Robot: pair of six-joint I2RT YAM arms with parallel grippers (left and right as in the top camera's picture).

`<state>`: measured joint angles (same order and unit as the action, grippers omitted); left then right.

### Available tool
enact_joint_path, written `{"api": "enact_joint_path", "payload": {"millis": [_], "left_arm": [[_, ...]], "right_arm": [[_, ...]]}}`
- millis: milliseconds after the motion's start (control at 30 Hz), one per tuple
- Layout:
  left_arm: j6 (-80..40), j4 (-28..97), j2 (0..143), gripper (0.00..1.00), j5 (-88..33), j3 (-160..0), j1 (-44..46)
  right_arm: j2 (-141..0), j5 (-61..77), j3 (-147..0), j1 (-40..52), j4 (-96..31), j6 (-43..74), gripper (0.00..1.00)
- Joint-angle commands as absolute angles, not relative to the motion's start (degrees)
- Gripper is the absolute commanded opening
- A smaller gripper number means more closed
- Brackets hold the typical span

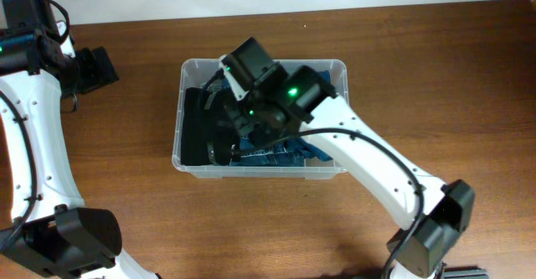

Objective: Pack container
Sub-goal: 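Press the black bundle down into the box's left side with the right gripper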

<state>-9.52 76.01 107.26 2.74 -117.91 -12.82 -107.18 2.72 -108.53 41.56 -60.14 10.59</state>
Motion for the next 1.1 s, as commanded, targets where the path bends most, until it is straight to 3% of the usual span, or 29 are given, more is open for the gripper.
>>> {"api": "enact_joint_path", "payload": {"millis": [0, 233, 333, 433, 600, 633, 667, 700, 767, 1067], "left_arm": [[-9.8, 75.9, 106.8, 0.99, 2.3, -118.3, -12.9], [-9.8, 75.9, 106.8, 0.99, 2.3, -118.3, -12.9], [-9.8, 75.9, 106.8, 1.00, 2.3, -118.3, -12.9], [-9.8, 75.9, 106.8, 0.99, 2.3, -118.3, -12.9], [-9.8, 75.9, 106.8, 0.99, 2.3, -118.3, -12.9], [-9.8, 75.9, 106.8, 1.00, 2.3, -118.3, -12.9], [-9.8, 75.9, 106.8, 0.99, 2.3, -118.3, -12.9], [-9.8, 75.9, 106.8, 0.99, 2.3, -118.3, -12.9], [-9.8, 75.9, 106.8, 0.99, 2.3, -118.3, -12.9], [-9.8, 75.9, 106.8, 0.99, 2.3, -118.3, -12.9]], "right_arm": [[-110.6, 3.3, -108.1, 43.5, -59.7, 9.6, 0.40], [-116.9, 3.4, -107.3, 46.3, -58.2, 7.7, 0.38], [-117.7, 3.4, -107.3, 46.4, -57.9, 7.7, 0.32], [-116.6, 3.2, -109.1, 46.4, -57.6, 7.7, 0.07], [-115.4, 3.2, -111.5, 46.5, -57.6, 7.7, 0.04], [-115.4, 3.2, -111.6, 46.5, -57.3, 7.7, 0.17], [-115.4, 3.2, -111.6, 46.5, -57.0, 7.7, 0.60], [-115.5, 3.2, -111.5, 46.5, -56.8, 7.7, 0.80], [-115.5, 3.2, -111.5, 46.5, -56.1, 7.7, 0.99], [-115.7, 2.8, -111.1, 46.5, -47.2, -2.8, 0.98]]}}
